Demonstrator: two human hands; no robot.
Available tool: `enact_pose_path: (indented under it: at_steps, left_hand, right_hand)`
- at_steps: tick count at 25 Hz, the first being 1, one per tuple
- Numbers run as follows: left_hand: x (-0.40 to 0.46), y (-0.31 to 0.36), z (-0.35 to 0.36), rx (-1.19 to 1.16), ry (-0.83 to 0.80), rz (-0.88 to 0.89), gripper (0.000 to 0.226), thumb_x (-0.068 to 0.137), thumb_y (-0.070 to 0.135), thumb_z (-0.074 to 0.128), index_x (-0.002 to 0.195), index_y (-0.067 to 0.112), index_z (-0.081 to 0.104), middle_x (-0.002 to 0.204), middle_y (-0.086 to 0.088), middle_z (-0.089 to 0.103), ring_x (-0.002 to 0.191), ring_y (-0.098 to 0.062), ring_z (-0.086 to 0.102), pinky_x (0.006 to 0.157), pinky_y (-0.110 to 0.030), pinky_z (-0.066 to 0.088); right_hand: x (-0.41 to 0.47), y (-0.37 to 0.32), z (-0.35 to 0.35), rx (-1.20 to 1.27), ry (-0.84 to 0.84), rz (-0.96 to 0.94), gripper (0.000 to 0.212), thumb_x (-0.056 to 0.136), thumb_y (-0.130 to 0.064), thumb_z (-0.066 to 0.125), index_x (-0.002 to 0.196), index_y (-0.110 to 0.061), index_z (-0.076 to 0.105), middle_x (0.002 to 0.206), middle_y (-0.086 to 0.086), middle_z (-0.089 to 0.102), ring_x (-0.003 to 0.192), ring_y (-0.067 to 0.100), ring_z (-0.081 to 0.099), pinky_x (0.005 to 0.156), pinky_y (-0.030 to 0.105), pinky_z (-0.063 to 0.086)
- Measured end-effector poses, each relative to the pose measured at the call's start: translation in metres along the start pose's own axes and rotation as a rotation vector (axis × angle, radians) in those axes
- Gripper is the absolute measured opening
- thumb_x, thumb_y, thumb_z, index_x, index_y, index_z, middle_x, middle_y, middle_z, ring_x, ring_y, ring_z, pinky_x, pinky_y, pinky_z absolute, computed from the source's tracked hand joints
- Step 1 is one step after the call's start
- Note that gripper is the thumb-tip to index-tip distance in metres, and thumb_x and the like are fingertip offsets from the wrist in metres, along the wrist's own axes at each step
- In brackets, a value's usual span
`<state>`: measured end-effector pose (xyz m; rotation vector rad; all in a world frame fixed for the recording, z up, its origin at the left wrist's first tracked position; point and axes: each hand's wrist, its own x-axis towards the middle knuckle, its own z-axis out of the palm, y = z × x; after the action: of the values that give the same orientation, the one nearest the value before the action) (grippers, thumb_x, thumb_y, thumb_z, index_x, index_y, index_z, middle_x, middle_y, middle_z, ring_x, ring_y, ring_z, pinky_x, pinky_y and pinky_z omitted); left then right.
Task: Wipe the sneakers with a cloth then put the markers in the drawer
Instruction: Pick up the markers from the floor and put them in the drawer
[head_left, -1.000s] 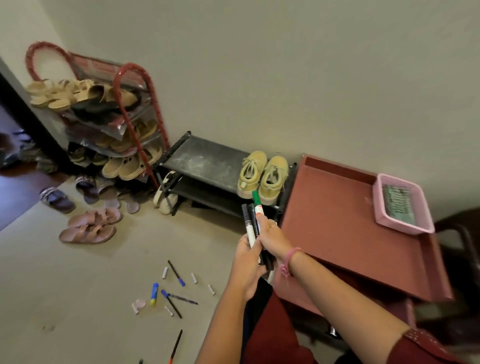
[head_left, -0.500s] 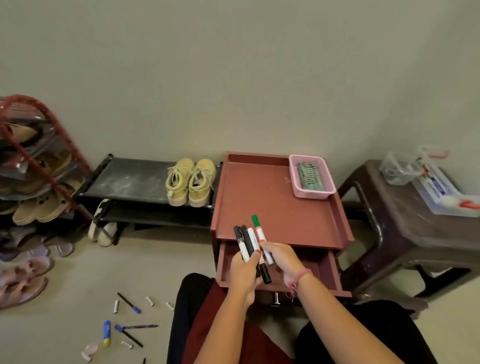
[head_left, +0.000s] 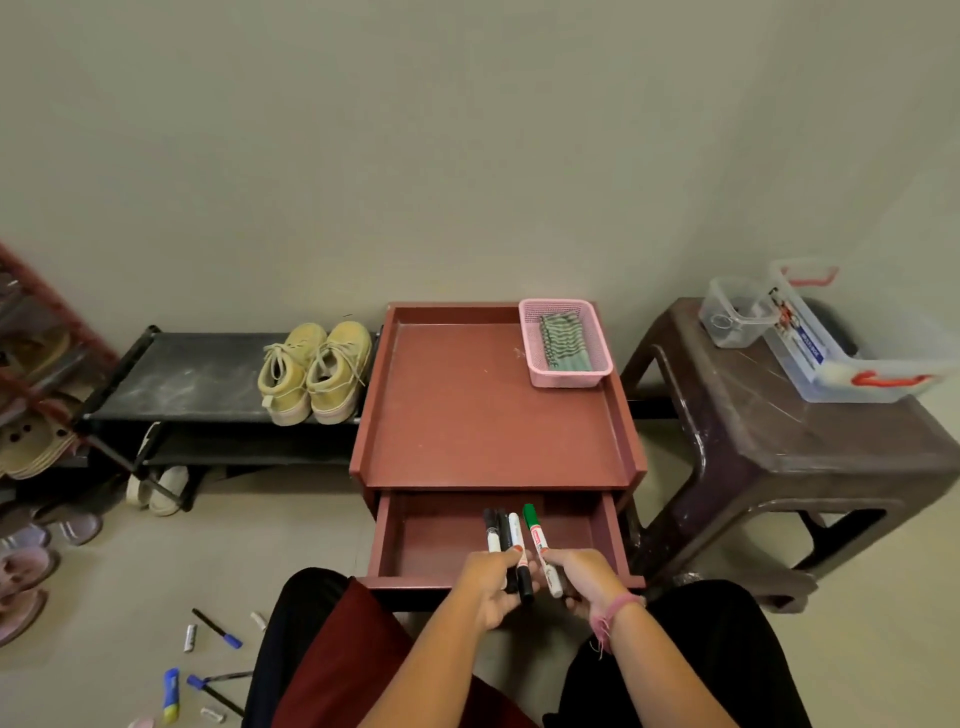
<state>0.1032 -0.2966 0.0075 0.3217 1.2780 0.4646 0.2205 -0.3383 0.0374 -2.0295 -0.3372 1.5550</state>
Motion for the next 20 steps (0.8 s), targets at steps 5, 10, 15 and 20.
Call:
enact_pose_path:
  at_steps: [5,10,15,20]
  left_hand:
    - [0.041,0.008,0.016,0.038,0.041,-0.047,0.009,0.095,-0.007,0.049,0.093,-0.007,0.058,0.081,-0.018,0.062,0.070,-0.023,0.061,0.046,-0.031,0.053]
    - [0.084,0.010,0.031,0.058,0.079,-0.069,0.007,0.094,-0.008,0.050,0.095,-0.010,0.057,0.081,-0.020,0.061,0.070,-0.024,0.061,0.059,-0.034,0.052]
    - [0.124,0.004,0.038,0.162,0.157,-0.065,0.008,0.093,-0.008,0.051,0.088,-0.006,0.057,0.074,-0.018,0.060,0.065,-0.023,0.059,0.055,-0.031,0.048]
    - [0.156,0.005,0.037,0.215,0.205,-0.085,0.007,0.093,-0.005,0.053,0.096,-0.006,0.059,0.073,-0.016,0.061,0.062,-0.022,0.058,0.055,-0.028,0.046]
  right_hand:
    - [0.042,-0.003,-0.017,-0.013,0.015,0.069,0.016,0.090,-0.014,0.055,0.088,-0.006,0.069,0.070,0.007,0.062,0.049,0.011,0.050,0.039,0.016,0.034]
    - [0.082,-0.007,-0.033,-0.148,0.037,0.018,0.013,0.087,-0.017,0.060,0.090,-0.009,0.070,0.064,0.003,0.064,0.048,0.011,0.056,0.043,0.020,0.043]
    - [0.119,-0.020,-0.040,-0.568,0.108,-0.123,0.019,0.088,-0.018,0.058,0.071,-0.011,0.062,0.061,0.000,0.056,0.058,0.014,0.054,0.050,0.023,0.039]
    - [0.146,-0.031,-0.031,-0.934,0.198,-0.215,0.012,0.090,-0.014,0.050,0.090,-0.012,0.061,0.091,0.007,0.066,0.098,0.025,0.062,0.089,0.031,0.045]
